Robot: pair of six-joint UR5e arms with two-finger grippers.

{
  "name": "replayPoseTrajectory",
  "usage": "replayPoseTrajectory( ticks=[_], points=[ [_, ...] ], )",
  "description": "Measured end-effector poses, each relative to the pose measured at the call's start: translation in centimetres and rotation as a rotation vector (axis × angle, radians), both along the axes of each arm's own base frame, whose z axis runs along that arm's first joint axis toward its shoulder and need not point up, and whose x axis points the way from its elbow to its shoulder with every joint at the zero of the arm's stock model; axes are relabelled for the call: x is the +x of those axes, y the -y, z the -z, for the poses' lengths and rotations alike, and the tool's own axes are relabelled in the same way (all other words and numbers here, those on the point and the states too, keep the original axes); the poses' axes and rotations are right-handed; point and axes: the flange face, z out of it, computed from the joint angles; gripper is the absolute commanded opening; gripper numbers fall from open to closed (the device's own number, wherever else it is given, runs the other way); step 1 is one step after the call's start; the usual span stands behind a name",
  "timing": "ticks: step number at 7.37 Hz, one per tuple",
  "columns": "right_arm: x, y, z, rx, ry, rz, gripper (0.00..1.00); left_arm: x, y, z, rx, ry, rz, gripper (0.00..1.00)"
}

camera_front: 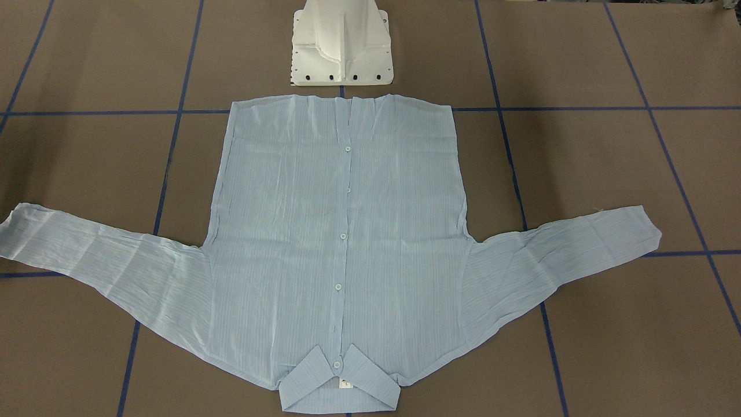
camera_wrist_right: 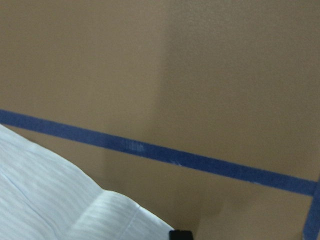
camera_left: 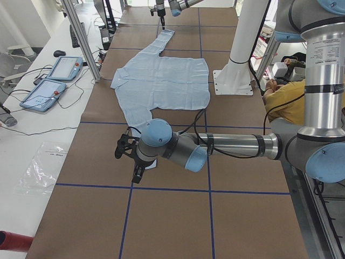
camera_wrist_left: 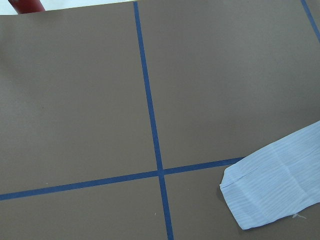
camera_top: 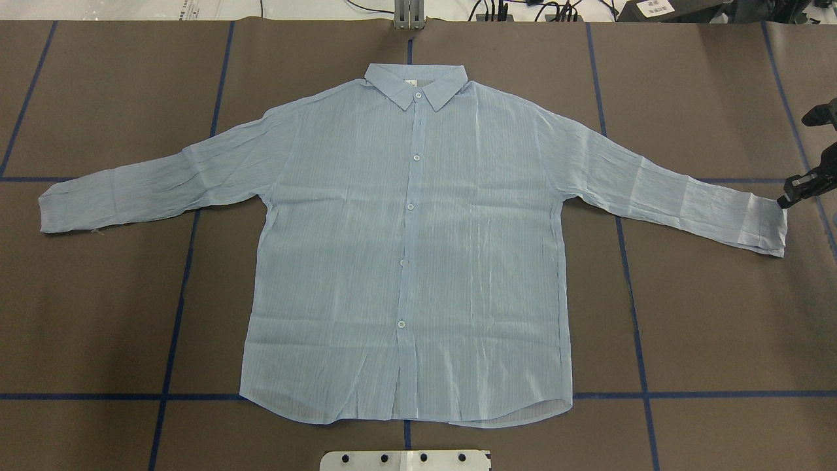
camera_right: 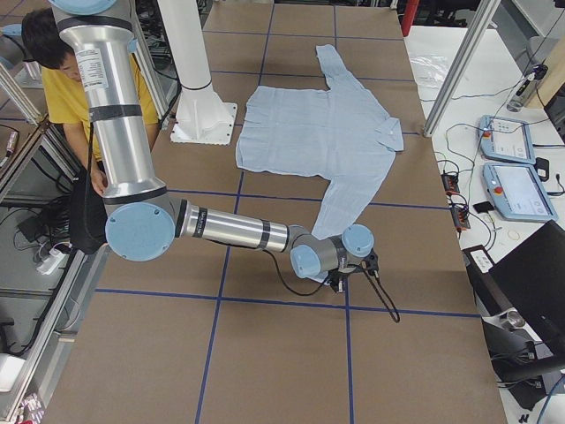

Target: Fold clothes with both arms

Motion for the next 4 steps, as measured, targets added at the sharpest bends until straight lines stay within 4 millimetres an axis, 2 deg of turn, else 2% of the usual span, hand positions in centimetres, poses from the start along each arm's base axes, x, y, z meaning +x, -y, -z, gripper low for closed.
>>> replayPoseTrajectory(
  ticks=[2,4],
  points=[
    [-0.15,0.02,0.67,0.001,0.028,0.006,0.0,0.05,-0.02,0.04,-0.001,-0.007,-0.003,0.99],
    [-0.17,-0.03,0.93,0.004,0.039,0.009,0.62,0.11,-0.05,0.14,0.0,-0.015,-0.007,0.99]
  ],
)
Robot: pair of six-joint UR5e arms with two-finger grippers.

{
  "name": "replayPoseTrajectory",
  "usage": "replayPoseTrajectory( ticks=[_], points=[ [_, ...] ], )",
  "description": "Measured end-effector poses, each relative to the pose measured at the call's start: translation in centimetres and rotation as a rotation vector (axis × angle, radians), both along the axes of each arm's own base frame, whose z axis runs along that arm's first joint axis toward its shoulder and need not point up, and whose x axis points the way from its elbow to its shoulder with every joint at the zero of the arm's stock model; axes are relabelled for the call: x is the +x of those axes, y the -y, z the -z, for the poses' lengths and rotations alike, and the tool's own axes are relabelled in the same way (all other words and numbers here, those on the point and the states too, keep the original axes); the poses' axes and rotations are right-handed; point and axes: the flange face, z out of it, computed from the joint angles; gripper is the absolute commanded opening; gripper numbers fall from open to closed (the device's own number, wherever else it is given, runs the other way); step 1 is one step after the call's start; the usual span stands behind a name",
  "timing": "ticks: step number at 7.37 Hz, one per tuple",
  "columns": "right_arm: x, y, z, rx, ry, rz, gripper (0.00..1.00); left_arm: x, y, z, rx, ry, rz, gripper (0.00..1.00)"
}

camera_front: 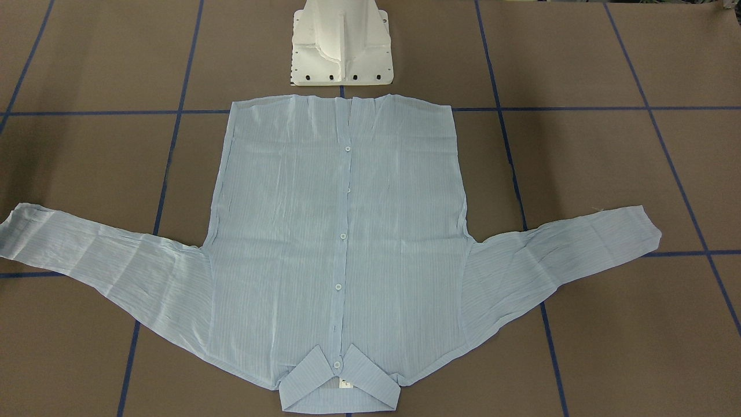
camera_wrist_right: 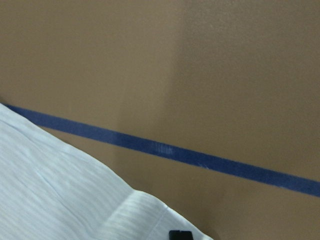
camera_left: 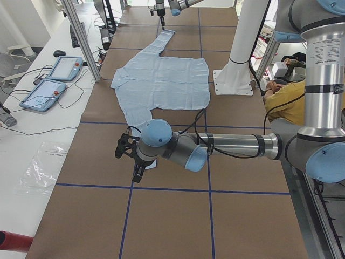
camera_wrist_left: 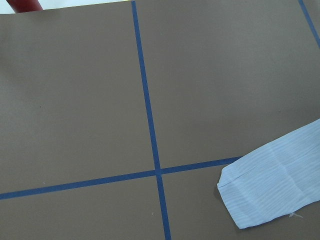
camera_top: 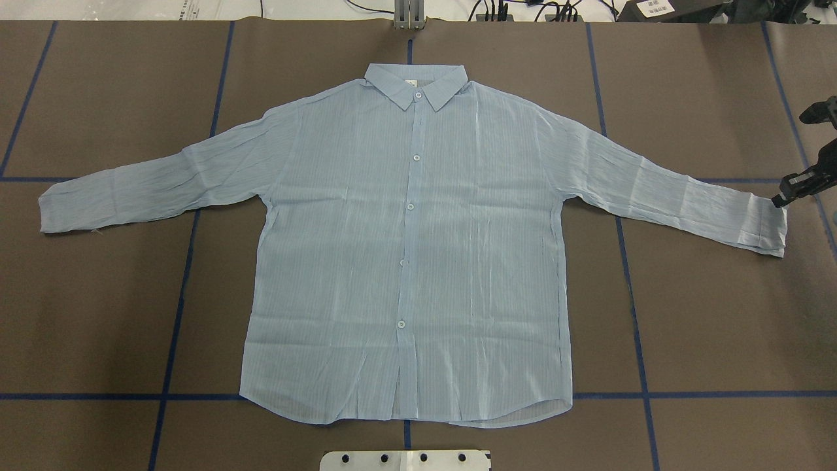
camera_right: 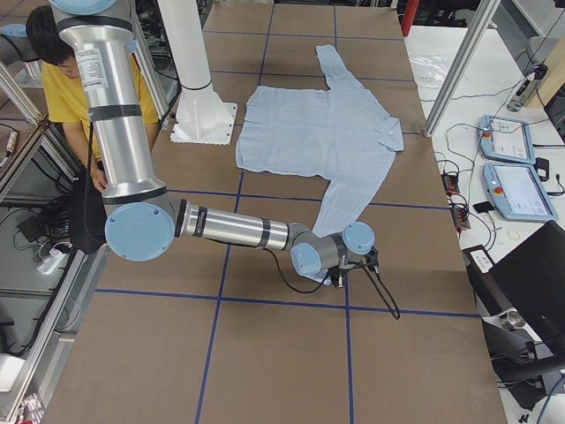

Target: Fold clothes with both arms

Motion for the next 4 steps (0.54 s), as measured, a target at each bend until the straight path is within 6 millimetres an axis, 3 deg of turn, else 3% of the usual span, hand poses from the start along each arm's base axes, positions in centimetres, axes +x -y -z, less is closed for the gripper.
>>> replayPoseTrajectory(
  ticks=[3,4],
  points=[
    [0.02,0.12,-0.08,0.001,-0.007,-0.001,0.76,0.01,0.0,0.2,0.003,-0.001,-0.001,0.99],
    [0.04,0.09,-0.27,-0.004,-0.011,-0.004,0.73,0.01,0.0,0.32,0.005,-0.001,-0.001,0.99]
  ],
)
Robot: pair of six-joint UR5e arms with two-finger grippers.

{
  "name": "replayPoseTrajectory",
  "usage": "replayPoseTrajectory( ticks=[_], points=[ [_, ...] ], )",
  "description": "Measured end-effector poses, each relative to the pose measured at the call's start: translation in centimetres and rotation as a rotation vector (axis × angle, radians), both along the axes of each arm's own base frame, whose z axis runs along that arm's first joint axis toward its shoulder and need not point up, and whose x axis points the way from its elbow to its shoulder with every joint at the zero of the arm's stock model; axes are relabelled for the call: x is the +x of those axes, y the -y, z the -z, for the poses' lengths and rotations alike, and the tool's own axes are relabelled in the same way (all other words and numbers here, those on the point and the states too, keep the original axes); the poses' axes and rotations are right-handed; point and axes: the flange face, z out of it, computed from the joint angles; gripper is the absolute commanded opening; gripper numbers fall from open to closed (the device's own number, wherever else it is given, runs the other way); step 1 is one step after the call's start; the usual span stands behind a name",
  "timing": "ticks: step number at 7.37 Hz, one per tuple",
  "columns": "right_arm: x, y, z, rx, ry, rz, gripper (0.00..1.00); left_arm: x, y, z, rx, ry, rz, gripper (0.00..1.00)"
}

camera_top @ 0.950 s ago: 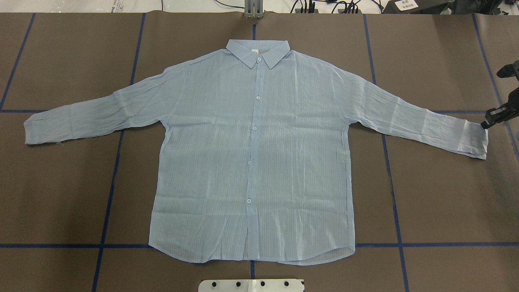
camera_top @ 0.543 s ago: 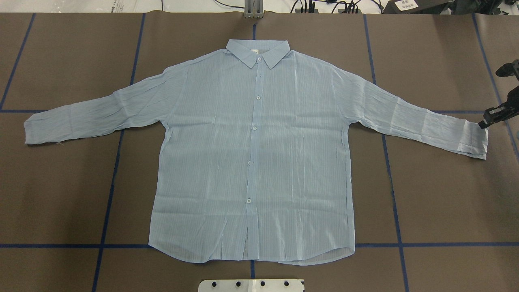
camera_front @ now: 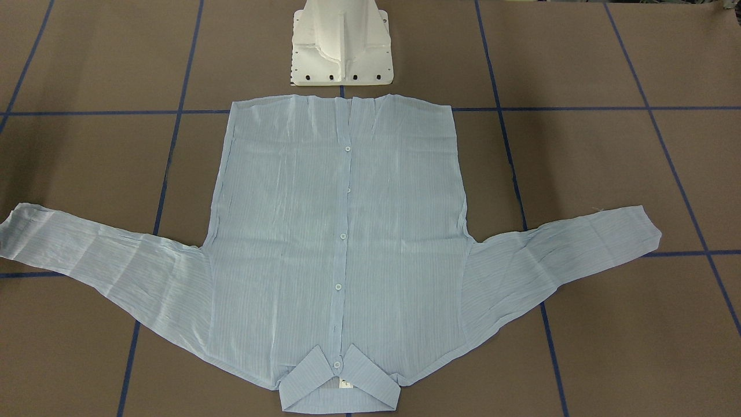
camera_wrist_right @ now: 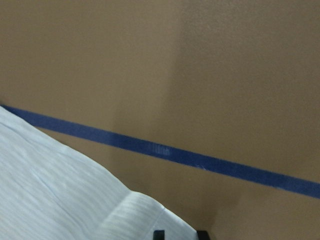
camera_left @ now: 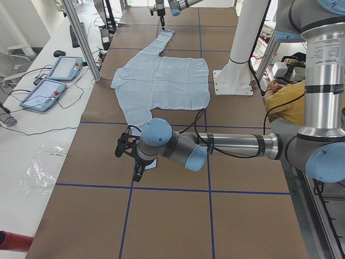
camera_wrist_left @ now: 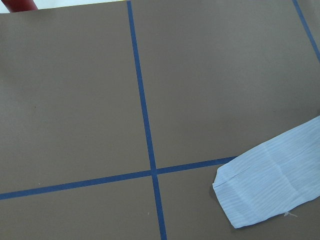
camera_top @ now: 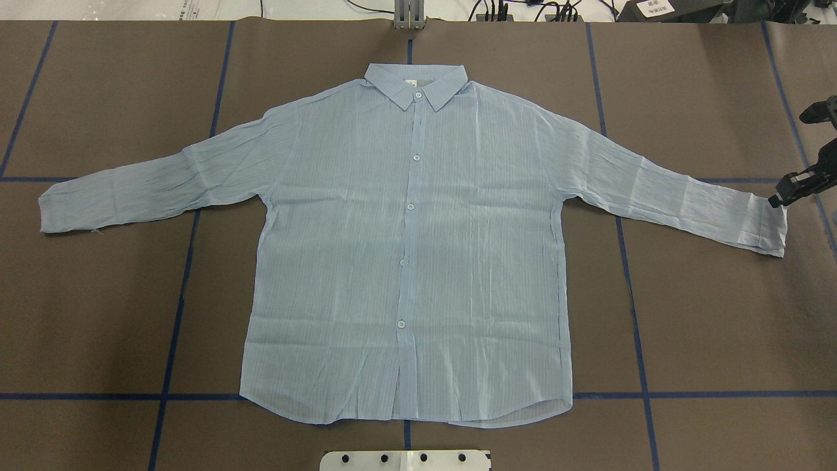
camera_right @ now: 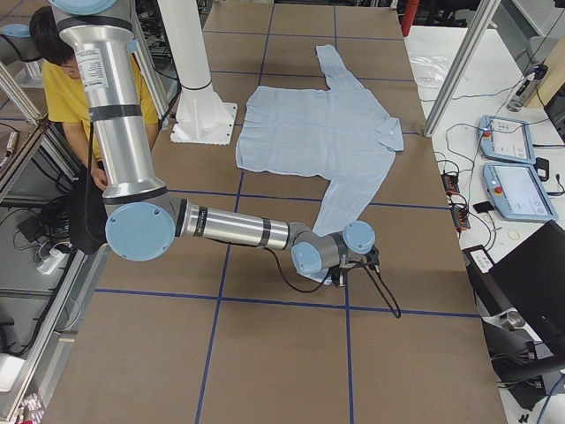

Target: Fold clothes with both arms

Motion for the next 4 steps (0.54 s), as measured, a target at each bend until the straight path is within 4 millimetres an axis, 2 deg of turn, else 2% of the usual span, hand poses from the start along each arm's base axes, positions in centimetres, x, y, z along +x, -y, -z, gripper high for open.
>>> replayPoseTrajectory(
  ticks=[4],
  points=[
    [0.06,-0.1,-0.22,-0.009,-0.005,-0.007,0.73,-0.05,-0.05,0.17,0.002,0.0,0.001,0.99]
  ],
)
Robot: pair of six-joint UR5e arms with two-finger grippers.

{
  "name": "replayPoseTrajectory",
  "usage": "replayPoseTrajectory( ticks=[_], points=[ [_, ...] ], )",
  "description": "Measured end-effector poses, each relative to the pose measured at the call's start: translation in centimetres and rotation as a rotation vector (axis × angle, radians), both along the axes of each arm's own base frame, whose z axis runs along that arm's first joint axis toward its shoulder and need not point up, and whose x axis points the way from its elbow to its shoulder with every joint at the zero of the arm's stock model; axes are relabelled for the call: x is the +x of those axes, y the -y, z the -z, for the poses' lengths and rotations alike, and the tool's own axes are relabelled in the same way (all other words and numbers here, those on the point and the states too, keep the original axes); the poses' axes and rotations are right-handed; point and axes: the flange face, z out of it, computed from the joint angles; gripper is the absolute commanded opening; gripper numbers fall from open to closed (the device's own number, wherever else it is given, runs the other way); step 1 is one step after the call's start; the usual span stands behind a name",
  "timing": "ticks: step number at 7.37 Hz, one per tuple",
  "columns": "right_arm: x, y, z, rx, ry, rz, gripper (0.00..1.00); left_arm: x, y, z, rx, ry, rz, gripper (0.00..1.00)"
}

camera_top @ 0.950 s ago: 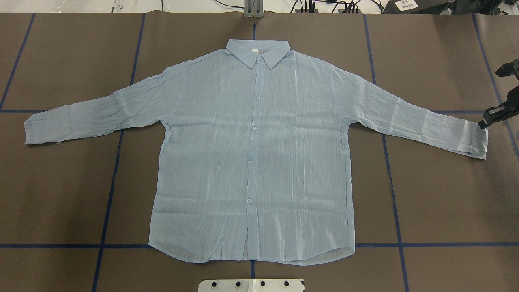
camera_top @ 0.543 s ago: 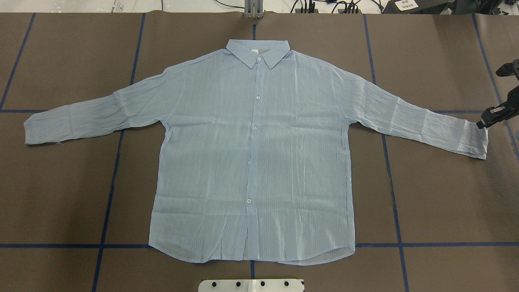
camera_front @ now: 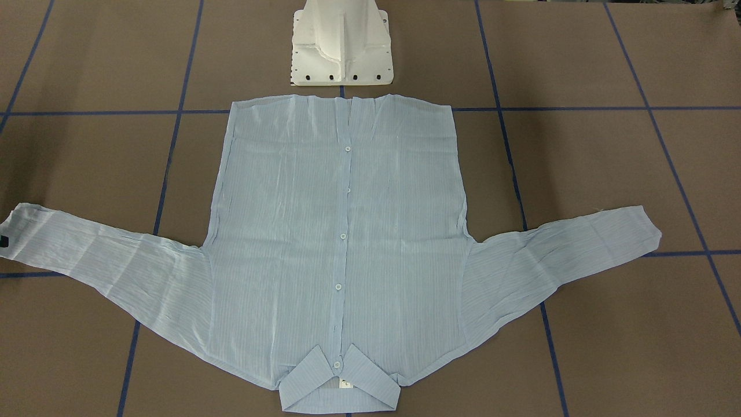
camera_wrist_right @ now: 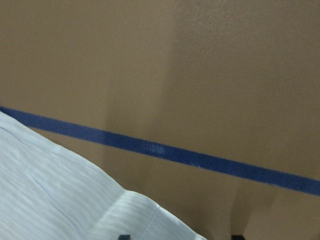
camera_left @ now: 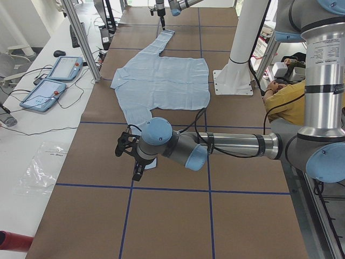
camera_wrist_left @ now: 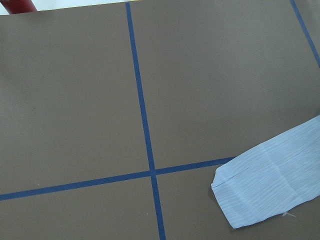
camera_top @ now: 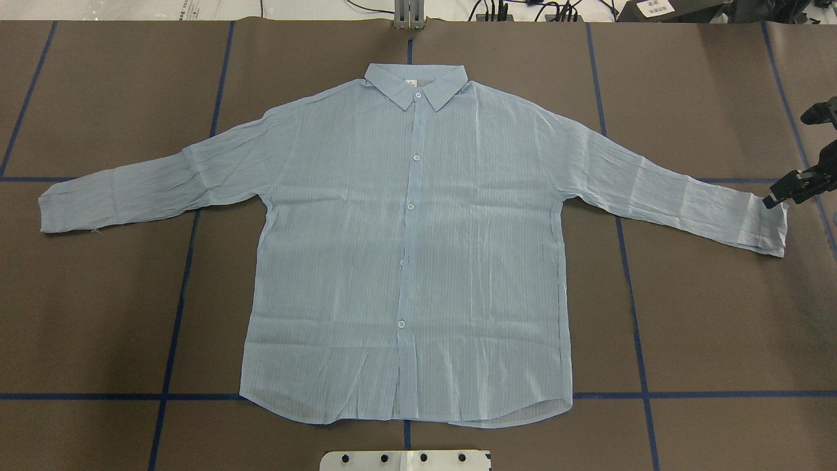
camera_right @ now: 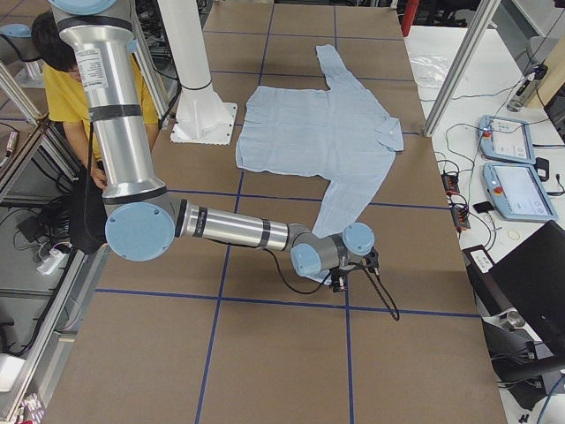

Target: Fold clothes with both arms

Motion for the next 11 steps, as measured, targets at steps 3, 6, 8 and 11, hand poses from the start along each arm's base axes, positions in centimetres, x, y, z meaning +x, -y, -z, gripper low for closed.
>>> replayPoseTrajectory(
  ticks=[3,6,8,11],
  points=[
    [-0.3,-0.2,-0.4,-0.009,-0.012,0.004,0.71,0.0,0.0,0.0,-0.001,0.0,0.0,0.99],
    [-1.1,-0.5,-0.7,-0.014,-0.021,0.017,0.04,0.1,-0.2,-0.2,-0.005,-0.001,-0.001,0.99],
    [-0.9,-0.7,-0.9,-0.017,-0.021,0.014,0.0,0.1,-0.2,-0.2,-0.005,-0.001,-0.001,0.99],
    [-1.2,-0.5,-0.4,-0.009,-0.015,0.018,0.0,0.1,-0.3,-0.2,-0.004,-0.001,-0.001,0.99]
  ],
)
